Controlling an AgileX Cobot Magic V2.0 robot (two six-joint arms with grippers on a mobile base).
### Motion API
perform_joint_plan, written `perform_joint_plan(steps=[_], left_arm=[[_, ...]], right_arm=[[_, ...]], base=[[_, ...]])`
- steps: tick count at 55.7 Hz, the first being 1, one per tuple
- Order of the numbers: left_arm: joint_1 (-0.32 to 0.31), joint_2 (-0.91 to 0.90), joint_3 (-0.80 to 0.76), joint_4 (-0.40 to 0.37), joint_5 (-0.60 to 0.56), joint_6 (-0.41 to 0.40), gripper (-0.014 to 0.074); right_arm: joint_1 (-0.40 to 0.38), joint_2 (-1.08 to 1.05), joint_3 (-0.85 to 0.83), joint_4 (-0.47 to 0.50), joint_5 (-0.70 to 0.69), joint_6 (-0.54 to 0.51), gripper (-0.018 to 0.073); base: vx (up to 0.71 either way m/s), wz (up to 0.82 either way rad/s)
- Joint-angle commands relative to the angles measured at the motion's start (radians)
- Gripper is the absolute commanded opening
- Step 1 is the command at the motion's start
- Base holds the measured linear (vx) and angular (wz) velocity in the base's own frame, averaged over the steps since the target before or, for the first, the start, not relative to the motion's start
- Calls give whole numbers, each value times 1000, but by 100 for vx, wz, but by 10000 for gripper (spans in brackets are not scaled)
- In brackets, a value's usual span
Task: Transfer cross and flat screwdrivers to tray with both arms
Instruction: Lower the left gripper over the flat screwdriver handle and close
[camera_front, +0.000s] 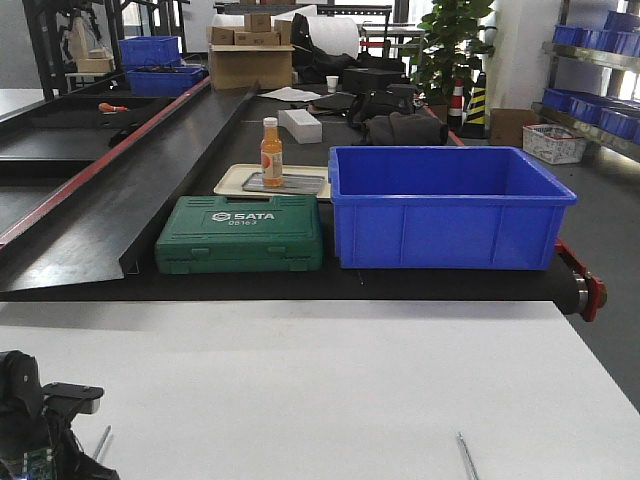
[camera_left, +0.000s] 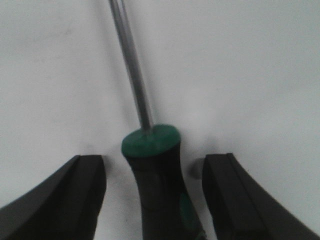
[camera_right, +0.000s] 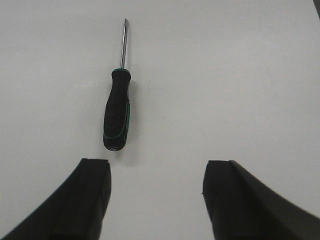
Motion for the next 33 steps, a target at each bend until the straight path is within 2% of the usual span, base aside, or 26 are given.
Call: perform_joint_plan(steps=[1, 9, 19, 26, 33], left_arm=[[-1, -27, -23, -28, -13, 4, 533], [-1, -19, -23, -29, -10, 23, 510], [-1, -13, -23, -32, -10, 28, 407], [-1, -10, -23, -32, -13, 28, 344], [-1, -10, -23, -47, -32, 28, 264]], right_arm=[[-6, -1, -32, -8, -56, -3, 485], [-6, -1, -32, -4, -39, 7, 486], [-4, 61, -70, 6, 22, 3, 486], [-3, 200, -176, 59, 123, -98, 486], [-3, 336, -289, 148, 125, -199, 486]], base=[[0, 0], [0, 0], [0, 0], [0, 0], [0, 0]])
